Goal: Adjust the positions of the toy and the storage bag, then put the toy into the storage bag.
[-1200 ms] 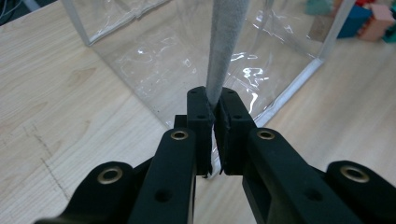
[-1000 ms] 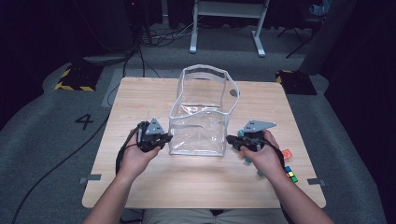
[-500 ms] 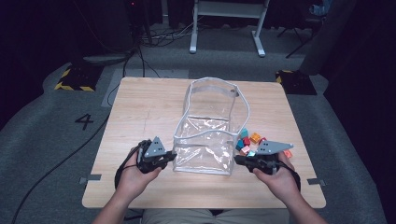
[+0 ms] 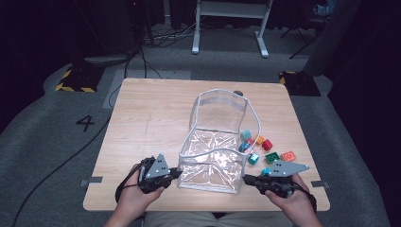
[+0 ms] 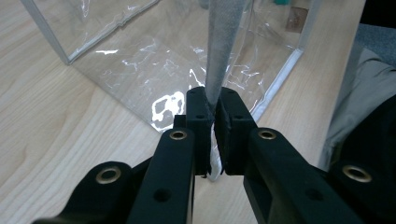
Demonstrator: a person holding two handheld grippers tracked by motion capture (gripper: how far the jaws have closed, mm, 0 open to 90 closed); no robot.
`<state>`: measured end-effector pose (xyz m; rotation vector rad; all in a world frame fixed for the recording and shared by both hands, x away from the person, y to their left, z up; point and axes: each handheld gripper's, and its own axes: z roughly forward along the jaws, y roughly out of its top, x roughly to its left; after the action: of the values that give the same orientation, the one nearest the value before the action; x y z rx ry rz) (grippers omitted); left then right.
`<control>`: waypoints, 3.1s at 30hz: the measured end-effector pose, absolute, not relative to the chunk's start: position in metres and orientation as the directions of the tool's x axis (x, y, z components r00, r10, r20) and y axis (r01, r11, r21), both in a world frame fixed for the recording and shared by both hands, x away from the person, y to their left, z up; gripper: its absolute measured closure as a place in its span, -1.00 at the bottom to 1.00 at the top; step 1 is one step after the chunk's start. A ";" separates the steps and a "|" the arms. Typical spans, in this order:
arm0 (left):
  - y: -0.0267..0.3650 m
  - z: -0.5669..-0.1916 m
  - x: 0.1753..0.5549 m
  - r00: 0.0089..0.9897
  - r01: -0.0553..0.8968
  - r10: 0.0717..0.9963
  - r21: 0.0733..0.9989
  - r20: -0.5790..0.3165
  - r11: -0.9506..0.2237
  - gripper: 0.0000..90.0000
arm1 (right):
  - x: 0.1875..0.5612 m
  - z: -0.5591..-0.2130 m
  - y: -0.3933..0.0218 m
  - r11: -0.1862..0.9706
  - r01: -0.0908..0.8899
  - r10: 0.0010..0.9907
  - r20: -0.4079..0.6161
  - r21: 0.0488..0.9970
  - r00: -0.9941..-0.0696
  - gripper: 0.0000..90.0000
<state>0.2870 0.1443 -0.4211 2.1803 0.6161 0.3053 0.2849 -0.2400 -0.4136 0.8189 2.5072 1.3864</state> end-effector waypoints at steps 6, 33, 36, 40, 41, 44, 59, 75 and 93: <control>0.137 -0.422 0.280 0.862 0.315 0.506 0.779 0.005 -0.543 0.85 | 0.275 -0.414 -0.249 0.410 0.392 0.539 0.128 0.823 -0.832 0.97; 0.124 -0.422 0.274 0.875 0.291 0.483 0.795 0.003 -0.532 0.08 | 0.256 -0.406 -0.274 0.367 0.386 0.580 0.116 0.846 -0.806 0.47; 0.132 -0.420 0.272 0.867 0.304 0.498 0.791 0.002 -0.531 -0.17 | 0.257 -0.401 -0.282 0.362 0.374 0.594 0.098 0.854 -0.799 0.33; 0.144 -0.417 0.269 0.859 0.309 0.512 0.790 0.008 -0.530 -0.27 | 0.257 -0.396 -0.293 0.352 0.377 0.621 0.088 0.857 -0.779 0.22; 0.147 -0.415 0.269 0.856 0.308 0.517 0.789 0.015 -0.532 -0.28 | 0.258 -0.395 -0.296 0.352 0.377 0.626 0.084 0.857 -0.776 0.19; 0.157 -0.414 0.268 0.844 0.317 0.537 0.791 0.017 -0.523 -0.30 | 0.260 -0.393 -0.305 0.330 0.395 0.652 0.095 0.857 -0.752 0.11; 0.198 -0.426 0.274 0.765 0.390 0.644 0.786 0.014 -0.480 -0.32 | 0.266 -0.399 -0.349 0.338 0.450 0.784 0.018 0.827 -0.621 -0.14; 0.221 -0.458 0.288 0.703 0.459 0.711 0.750 0.021 -0.476 -0.32 | 0.278 -0.447 -0.361 0.341 0.597 0.854 0.025 0.726 -0.519 -0.30; 0.238 -0.490 0.303 0.644 0.543 0.765 0.705 0.001 -0.457 -0.48 | 0.295 -0.473 -0.352 0.335 0.616 0.865 0.027 0.713 -0.502 -0.29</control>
<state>0.3031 0.2377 -0.4900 2.1763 1.0128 0.4188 0.2953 -0.3519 -0.4733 1.3114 2.2478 0.9640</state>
